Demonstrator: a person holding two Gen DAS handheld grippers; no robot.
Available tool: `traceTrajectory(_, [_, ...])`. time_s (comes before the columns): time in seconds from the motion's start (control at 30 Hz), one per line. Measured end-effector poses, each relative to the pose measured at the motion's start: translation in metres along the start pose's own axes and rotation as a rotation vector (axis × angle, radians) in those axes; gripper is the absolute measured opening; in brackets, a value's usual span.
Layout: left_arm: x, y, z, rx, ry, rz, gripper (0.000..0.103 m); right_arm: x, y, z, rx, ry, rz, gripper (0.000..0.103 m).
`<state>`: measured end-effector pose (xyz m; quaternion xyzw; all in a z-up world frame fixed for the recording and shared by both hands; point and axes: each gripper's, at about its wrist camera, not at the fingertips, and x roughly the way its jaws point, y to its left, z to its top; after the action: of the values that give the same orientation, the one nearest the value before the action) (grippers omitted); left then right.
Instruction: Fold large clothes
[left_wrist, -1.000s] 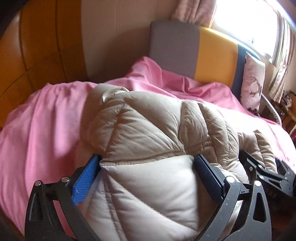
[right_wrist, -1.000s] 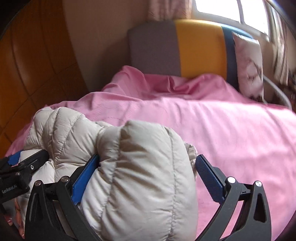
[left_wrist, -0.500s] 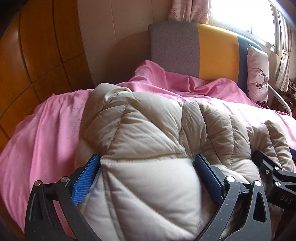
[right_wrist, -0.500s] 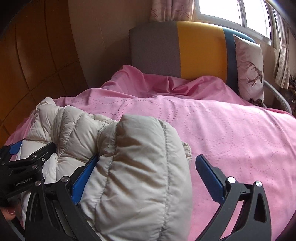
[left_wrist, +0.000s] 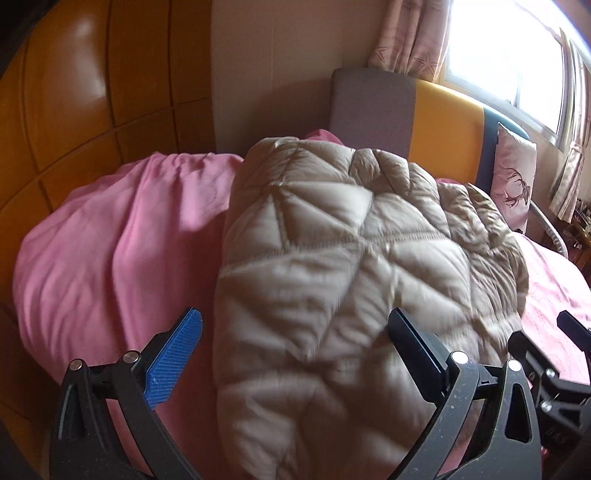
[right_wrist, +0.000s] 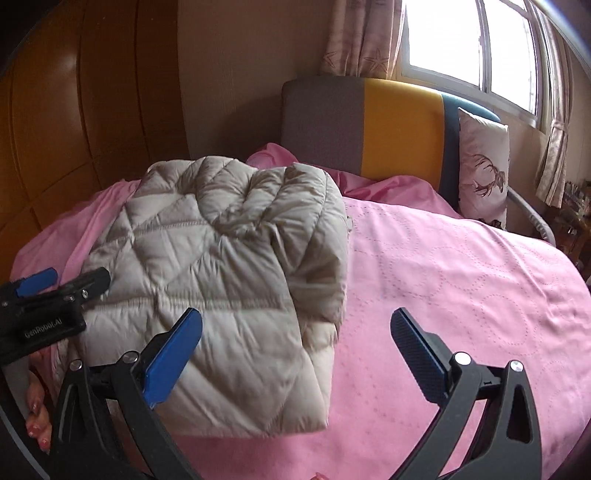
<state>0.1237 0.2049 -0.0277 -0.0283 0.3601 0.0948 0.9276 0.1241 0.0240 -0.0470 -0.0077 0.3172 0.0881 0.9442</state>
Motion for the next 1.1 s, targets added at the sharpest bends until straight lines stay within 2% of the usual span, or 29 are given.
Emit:
traceTrajectory(0.13, [-0.021,0.003,-0.019,-0.016,0.013,0.03,0.1,-0.024,0.006,-0.021,-0.03,-0.025,0.014,0.101])
traceTrajectory(0.3, [-0.042,-0.001,-0.039,0.041,0.013,0.111,0.1,-0.043,0.008,-0.034,0.019,-0.044,0.003,0.101])
traceTrajectory(0.4, [-0.055,0.0,-0.053,0.057,-0.006,0.14,0.1,-0.05,0.012,-0.041,0.012,-0.043,-0.016,0.101])
traceTrajectory(0.5, [-0.07,0.005,-0.068,0.022,-0.036,0.183,0.1,-0.056,0.017,-0.049,0.002,-0.039,-0.016,0.101])
traceTrajectory(0.63, [-0.075,0.012,-0.079,0.003,-0.006,0.185,0.1,-0.066,0.021,-0.055,-0.009,-0.044,0.025,0.101])
traceTrajectory(0.83, [-0.075,0.012,-0.089,0.024,0.047,0.177,0.1,-0.076,0.023,-0.059,-0.024,-0.061,0.01,0.101])
traceTrajectory(1.1, [-0.082,0.011,-0.097,0.013,0.034,0.15,0.1,-0.084,0.019,-0.065,-0.018,-0.062,0.001,0.101])
